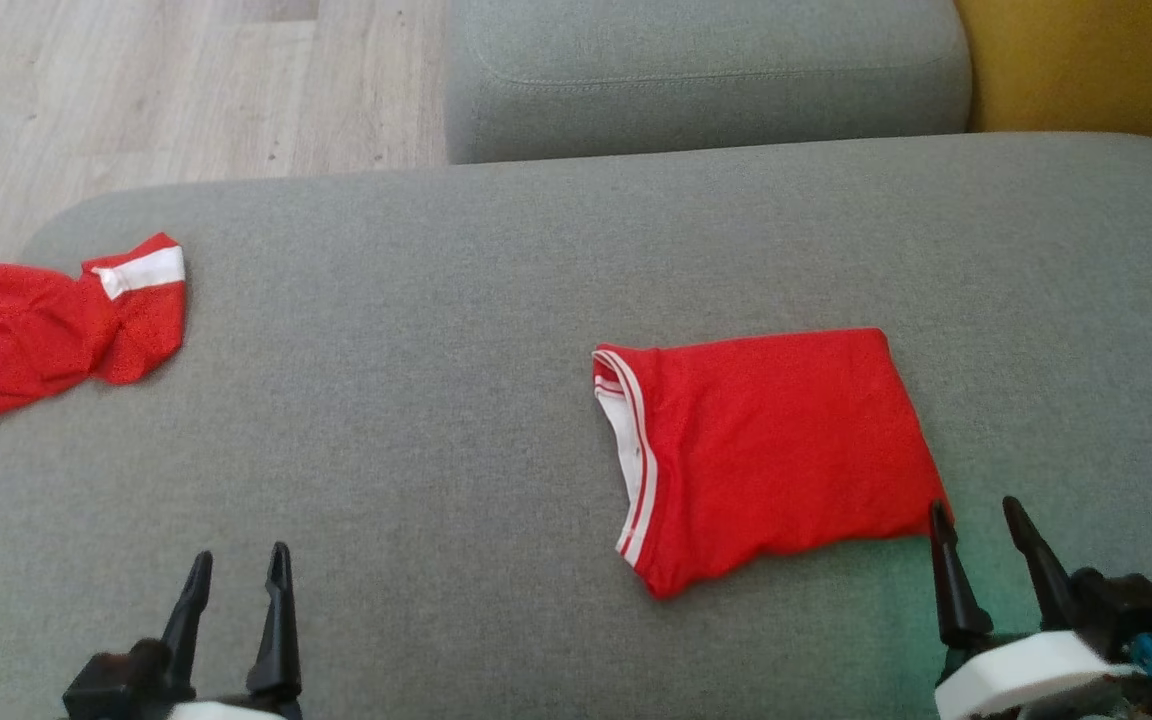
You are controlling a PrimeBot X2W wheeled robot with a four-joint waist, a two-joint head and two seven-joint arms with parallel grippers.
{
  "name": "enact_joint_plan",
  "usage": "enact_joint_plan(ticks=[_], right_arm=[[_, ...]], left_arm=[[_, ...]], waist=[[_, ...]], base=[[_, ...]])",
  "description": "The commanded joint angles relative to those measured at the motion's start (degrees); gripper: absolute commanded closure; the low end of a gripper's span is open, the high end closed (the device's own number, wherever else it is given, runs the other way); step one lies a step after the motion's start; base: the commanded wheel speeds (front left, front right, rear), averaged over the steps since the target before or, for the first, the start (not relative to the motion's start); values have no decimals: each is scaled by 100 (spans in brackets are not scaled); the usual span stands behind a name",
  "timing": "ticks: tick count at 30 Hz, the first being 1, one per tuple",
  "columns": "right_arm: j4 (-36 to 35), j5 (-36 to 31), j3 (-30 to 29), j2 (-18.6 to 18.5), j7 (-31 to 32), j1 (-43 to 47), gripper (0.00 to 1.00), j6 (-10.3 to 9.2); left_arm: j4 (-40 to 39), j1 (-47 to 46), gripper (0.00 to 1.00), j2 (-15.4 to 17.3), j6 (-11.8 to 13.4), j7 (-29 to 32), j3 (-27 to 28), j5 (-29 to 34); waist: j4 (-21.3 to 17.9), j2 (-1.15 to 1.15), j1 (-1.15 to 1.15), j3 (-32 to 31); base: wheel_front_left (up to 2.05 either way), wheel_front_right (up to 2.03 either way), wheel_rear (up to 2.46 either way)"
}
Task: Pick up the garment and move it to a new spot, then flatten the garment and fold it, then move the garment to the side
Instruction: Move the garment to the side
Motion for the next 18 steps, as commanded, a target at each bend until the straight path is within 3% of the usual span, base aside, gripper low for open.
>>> enact_joint_plan(ticks=[1, 7, 18], right_arm=[[-165, -3, 132, -111, -58, -336, 0, -4], [-352, 286, 3, -264, 503, -889, 0, -4], [600, 906, -28, -685, 3152, -2366, 0, -4]], left_arm=[[-143, -255, 0, 7, -15, -35, 214, 35], [-175, -352, 0, 7, -13, -35, 129, -8], [-132, -988, 0, 7, -32, -35, -183, 3]], waist=[[-5, 0, 0, 9], [-38, 0, 0, 266], [249, 0, 0, 1038]], base=[[0, 0, 0], [0, 0, 0], [0, 0, 0]])
